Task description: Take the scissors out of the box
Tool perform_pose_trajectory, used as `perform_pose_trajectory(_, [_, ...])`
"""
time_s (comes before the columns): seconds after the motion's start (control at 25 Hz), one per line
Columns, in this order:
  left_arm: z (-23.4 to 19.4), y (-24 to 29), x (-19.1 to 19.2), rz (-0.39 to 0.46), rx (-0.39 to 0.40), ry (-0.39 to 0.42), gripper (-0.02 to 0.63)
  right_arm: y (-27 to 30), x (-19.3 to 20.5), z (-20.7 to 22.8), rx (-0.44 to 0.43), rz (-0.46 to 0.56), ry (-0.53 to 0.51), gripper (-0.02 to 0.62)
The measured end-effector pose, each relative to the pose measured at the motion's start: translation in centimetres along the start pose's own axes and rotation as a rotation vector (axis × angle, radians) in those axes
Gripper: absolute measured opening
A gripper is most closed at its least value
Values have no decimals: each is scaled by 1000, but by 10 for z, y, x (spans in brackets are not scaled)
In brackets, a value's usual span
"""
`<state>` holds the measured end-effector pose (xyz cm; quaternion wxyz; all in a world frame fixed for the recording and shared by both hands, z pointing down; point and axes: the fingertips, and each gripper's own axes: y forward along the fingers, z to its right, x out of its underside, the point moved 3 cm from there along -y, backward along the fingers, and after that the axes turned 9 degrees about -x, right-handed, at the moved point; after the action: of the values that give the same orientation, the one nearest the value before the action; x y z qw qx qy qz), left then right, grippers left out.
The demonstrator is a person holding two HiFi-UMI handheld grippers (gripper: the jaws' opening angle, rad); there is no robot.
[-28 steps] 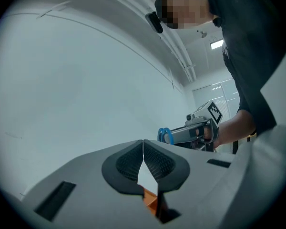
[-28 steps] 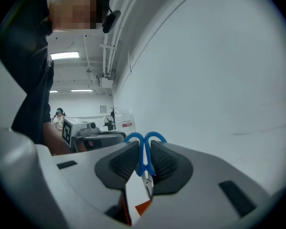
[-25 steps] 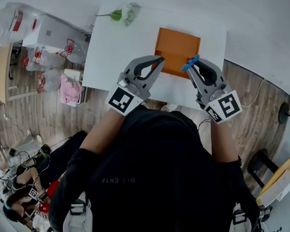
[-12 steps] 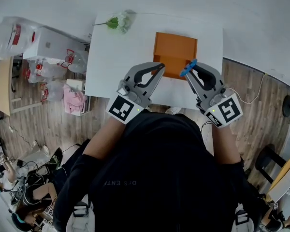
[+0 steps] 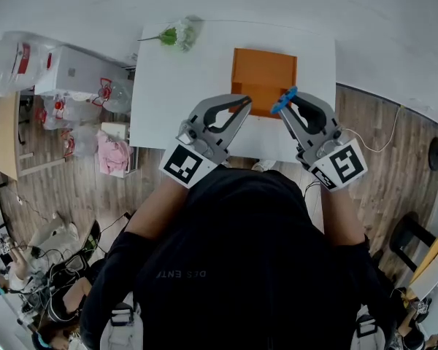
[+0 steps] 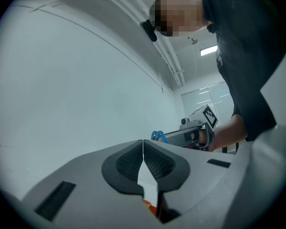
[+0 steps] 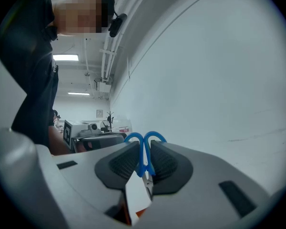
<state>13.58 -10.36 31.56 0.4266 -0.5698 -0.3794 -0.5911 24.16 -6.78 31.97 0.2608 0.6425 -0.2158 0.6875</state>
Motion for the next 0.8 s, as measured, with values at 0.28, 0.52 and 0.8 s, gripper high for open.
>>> perform_pose_trajectory(0.28, [3, 0, -1, 4, 10, 18, 20, -2, -1, -2, 7, 4, 0, 83])
perform_pose_trajectory(0.52, [2, -4, 0, 1, 11, 12, 20, -1, -1, -7, 7, 5, 6, 83])
perform_pose_trajectory(0.8, [-2, -4, 3, 3, 9, 1, 20, 2, 1, -7, 7, 1, 9, 83])
